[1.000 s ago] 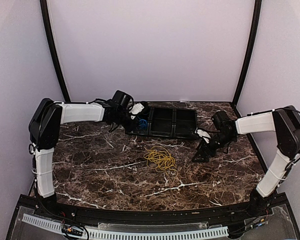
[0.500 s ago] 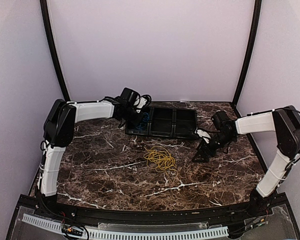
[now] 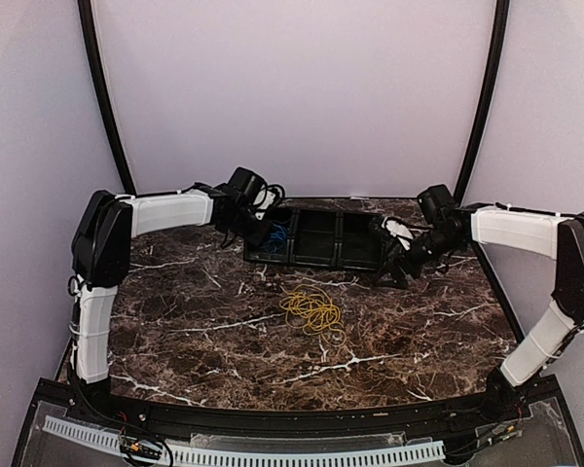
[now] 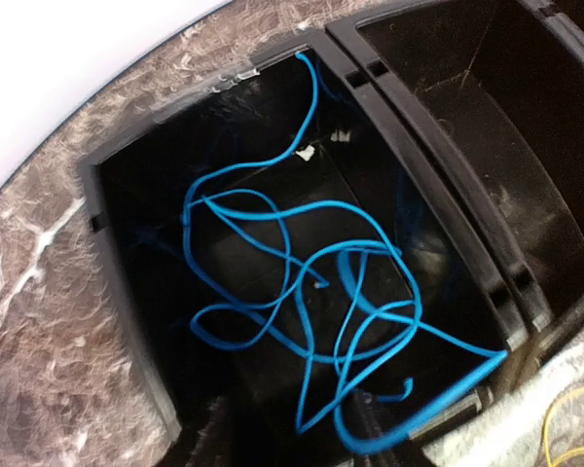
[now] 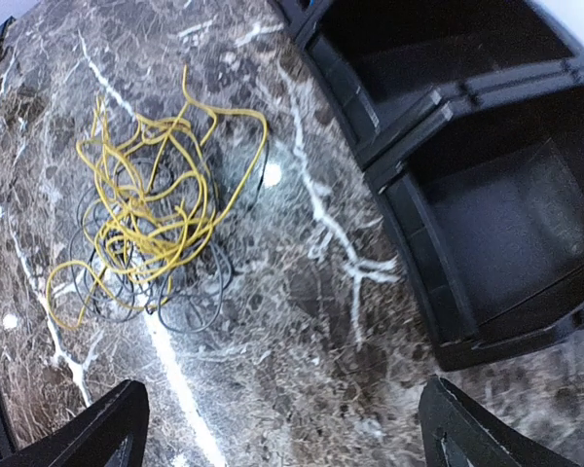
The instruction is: Untangle the cables
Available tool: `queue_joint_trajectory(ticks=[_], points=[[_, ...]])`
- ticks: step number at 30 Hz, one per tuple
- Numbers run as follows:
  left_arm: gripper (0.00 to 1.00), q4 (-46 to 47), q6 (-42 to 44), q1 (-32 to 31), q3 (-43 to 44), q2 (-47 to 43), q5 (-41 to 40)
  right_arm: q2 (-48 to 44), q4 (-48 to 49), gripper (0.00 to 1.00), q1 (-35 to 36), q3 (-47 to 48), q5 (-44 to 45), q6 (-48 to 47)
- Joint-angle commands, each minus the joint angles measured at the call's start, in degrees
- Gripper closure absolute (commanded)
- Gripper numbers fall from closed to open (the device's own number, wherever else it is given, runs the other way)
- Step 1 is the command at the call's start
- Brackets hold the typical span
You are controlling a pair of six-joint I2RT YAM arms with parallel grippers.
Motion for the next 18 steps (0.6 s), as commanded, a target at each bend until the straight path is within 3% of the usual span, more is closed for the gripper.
queue_joint_trajectory(ticks=[1,10,18], points=[[0.51,-2.2,-1.5,0.1,-5.8,-12.7,-2.5,-4.7,-1.2,0.01,0.4,5.0,0.9,1.3],[0.43,4.5,-6.1,0.0,-24.7,-31.4,1.0,-2.2,-6.2,0.01,3.2,14.0,-7.4,-0.2],[0.44,23.1,-8.3,-3.1,-45.5,-46.5,16.9,9.1,-10.3,0.17,12.5,19.3,-1.9,-2.7]])
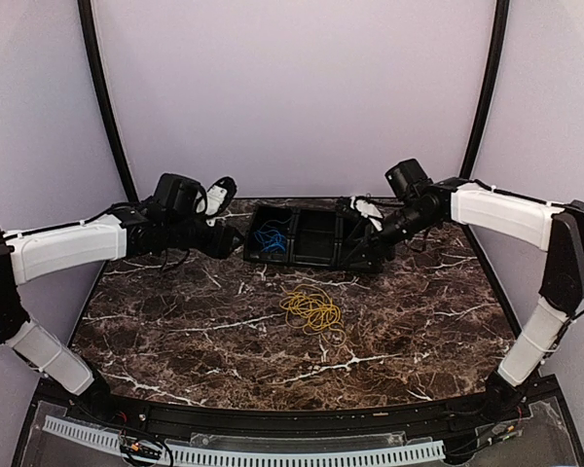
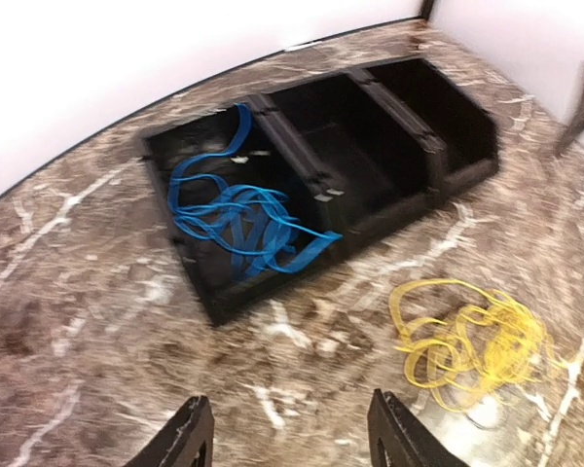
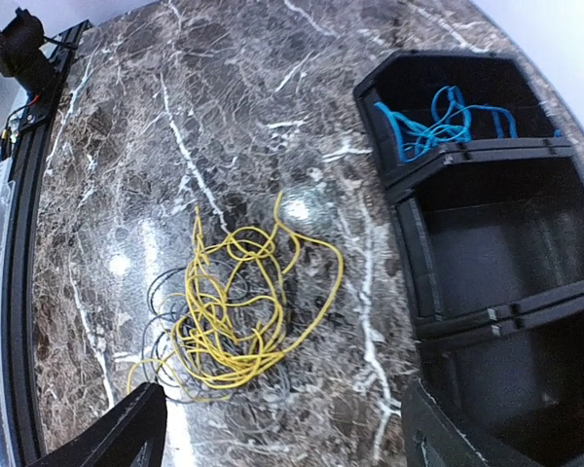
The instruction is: Untangle the cables
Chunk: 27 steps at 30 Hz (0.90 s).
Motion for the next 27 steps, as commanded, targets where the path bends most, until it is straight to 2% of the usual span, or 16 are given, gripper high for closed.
queue_joint_trajectory(ticks=[1,4,10,13,17,22,27], points=[[0.44,13.4,-2.9,-2.6,-10.5,-7.3,9.9,7.1,-5.7,0.19,4.6,4.1,1.0,-2.4],[0.44,15.7,-5.3,-3.3,-13.2,-8.8,10.0,10.4,-5.7,0.22,6.3,5.2,-0.1,-2.3],[0.45,14.6,-6.3,-3.8,-13.7,-7.6,9.8,15.7,-5.0,0.23,8.7,7.3,0.2,-1.4],[0.45,15.4,-6.3,-3.9,-13.6,-6.9,11.3,17.8,-4.1,0.29,9.2,8.1,0.1,-0.4],[0.45,17.6,-5.9,-4.6,-13.8,-6.2,14.7,20.1,-5.0,0.45,9.5,10.6,-0.5,0.3],[0.45,24.3,-4.4,-7.7,-17.0,-5.6,14.3,21.0,-5.1,0.66,9.5,11.5,-1.1,0.4],[0.45,32.4,-5.0,-9.7,-19.4,-3.4,17.8,20.3,-6.1,0.99,9.4,11.7,-2.3,0.6]])
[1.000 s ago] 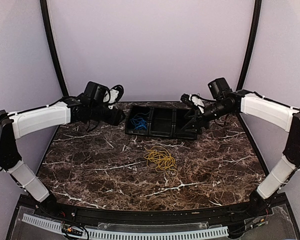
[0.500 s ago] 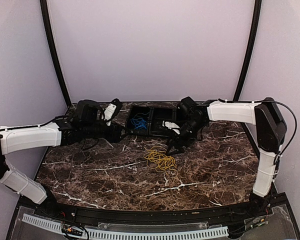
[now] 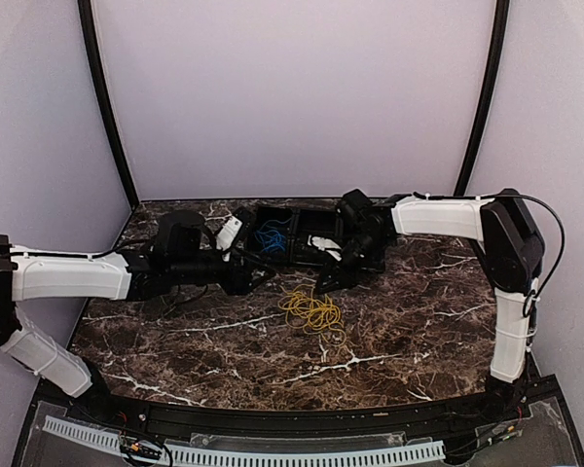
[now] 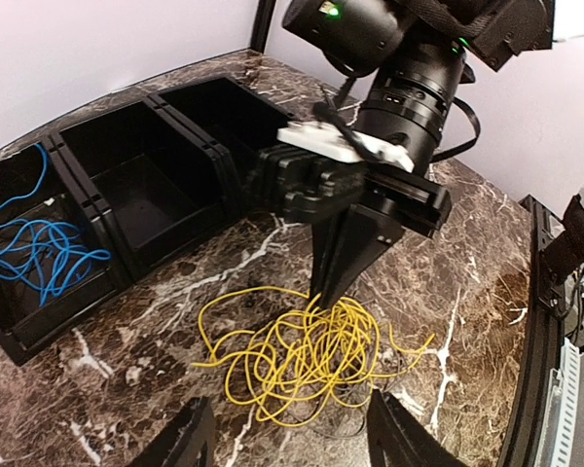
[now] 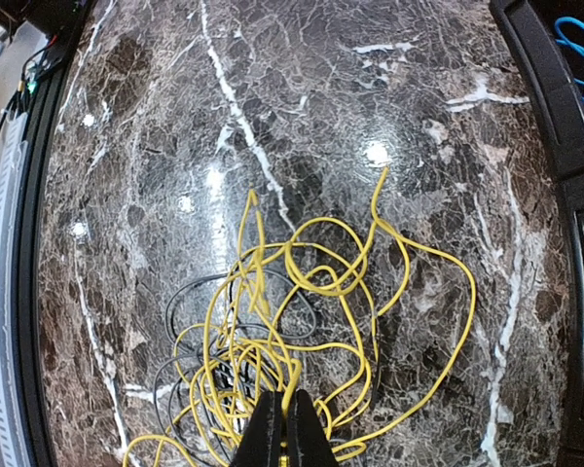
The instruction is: Untangle the cables
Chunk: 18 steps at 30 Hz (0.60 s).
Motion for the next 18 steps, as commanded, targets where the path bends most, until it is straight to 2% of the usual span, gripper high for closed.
queue_joint_trajectory(ticks=[1,6,13,18], points=[[0.44,9.0,1.2,-1.9,-1.9,2.7,3.5,-0.7,-1.3,1.0,0.5,1.6,-2.4,0.4],[0.43,9.5,4.2,-8.1,1.5,8.9,-2.4,-4.6,-2.7,1.0,0.6,2.6,-5.3,1.3],[0.38,25.9,3.4,-13.9,2.8,17.4,-6.4,-7.6,-6.9,1.0,0.5,5.6,-9.1,1.8],[0.37,31.3,2.3,-15.7,7.5,25.2,-13.5,-9.5,-10.0,1.0,0.7,6.8,-9.9,0.7]])
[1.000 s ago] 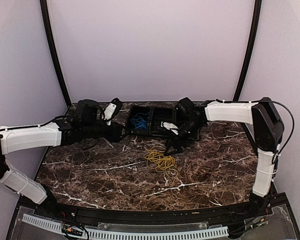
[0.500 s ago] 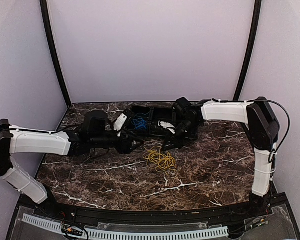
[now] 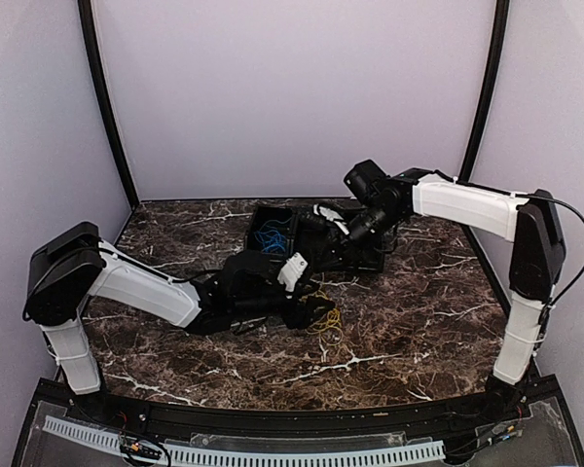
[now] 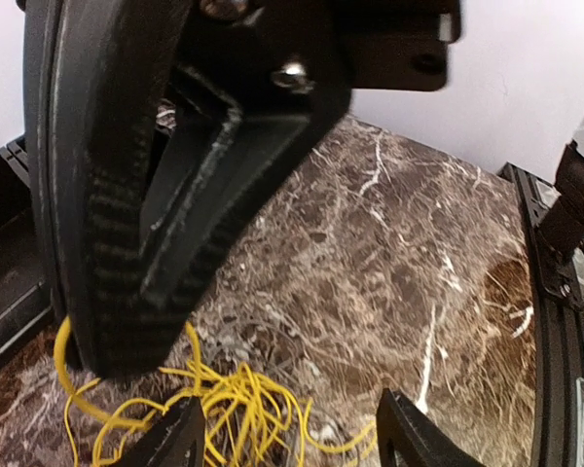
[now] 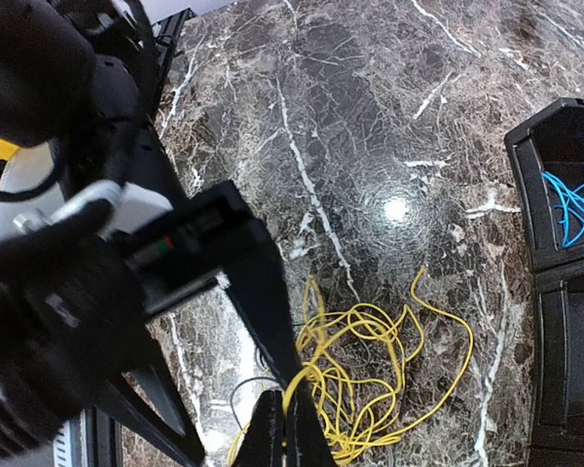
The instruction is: Untangle the cables
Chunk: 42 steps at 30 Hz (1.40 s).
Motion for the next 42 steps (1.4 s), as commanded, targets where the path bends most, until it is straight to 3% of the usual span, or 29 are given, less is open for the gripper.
queue_joint_trajectory(ticks=[1,10,15,18,27,33,42], points=[[0.38,11.8,-0.7,-1.2,3.6,5.5,-7.2,-2.8,-4.9,1.0,0.6,2.4,-3.1,-0.6],[0.62,14.8,-1.1,-1.5,3.8,11.4,-11.4,-8.0,-12.5,1.0,0.2,9.0,-10.1,-3.5],[0.69,13.9,-1.4,-1.5,2.0,12.0,-16.0,-8.3,-17.6,1.0,-2.9,19.5,-17.2,-4.0],[0.73,13.7,-1.6,-1.5,1.8,12.1,-16.6,-10.7,-16.3,1.0,-5.0,20.7,-18.2,-4.3],[0.75,7.0,-2.7,-1.5,2.4,9.3,-17.6,-14.5,-18.3,1.0,-10.5,27.0,-19.9,-6.5],[0.77,-2.6,-2.9,-1.5,1.0,5.2,-19.5,-17.1,-19.1,1.0,-15.9,32.7,-18.8,-8.3],[0.75,-11.2,-5.4,-1.5,-6.1,-1.8,-22.9,-13.6,-15.1,1.0,-27.4,46.3,-29.4,-2.1]])
